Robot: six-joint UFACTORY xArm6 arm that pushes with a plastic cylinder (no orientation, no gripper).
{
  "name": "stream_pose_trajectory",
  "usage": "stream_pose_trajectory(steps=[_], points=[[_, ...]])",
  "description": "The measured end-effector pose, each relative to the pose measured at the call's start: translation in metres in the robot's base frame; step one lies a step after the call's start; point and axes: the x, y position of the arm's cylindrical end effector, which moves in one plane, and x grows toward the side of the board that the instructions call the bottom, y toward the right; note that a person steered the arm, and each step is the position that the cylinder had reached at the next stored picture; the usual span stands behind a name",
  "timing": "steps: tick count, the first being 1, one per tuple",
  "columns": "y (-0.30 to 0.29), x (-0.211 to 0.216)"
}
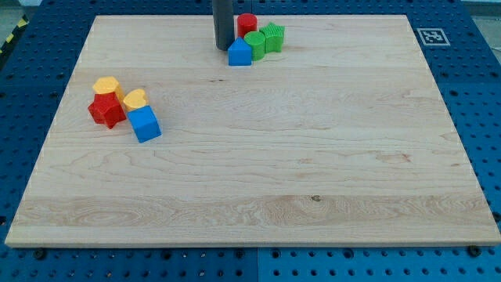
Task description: Push the blue triangle bottom right to the green blocks
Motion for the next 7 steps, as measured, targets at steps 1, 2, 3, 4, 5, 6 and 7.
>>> stream_pose_trajectory(steps=[1, 2, 3, 4, 5, 6, 7], points=[[0.0, 0.011], [0.01, 0.031], [0.017, 0.038], [0.037, 0.055], [0.074, 0.071], [0.099, 0.091], [0.118, 0.126]])
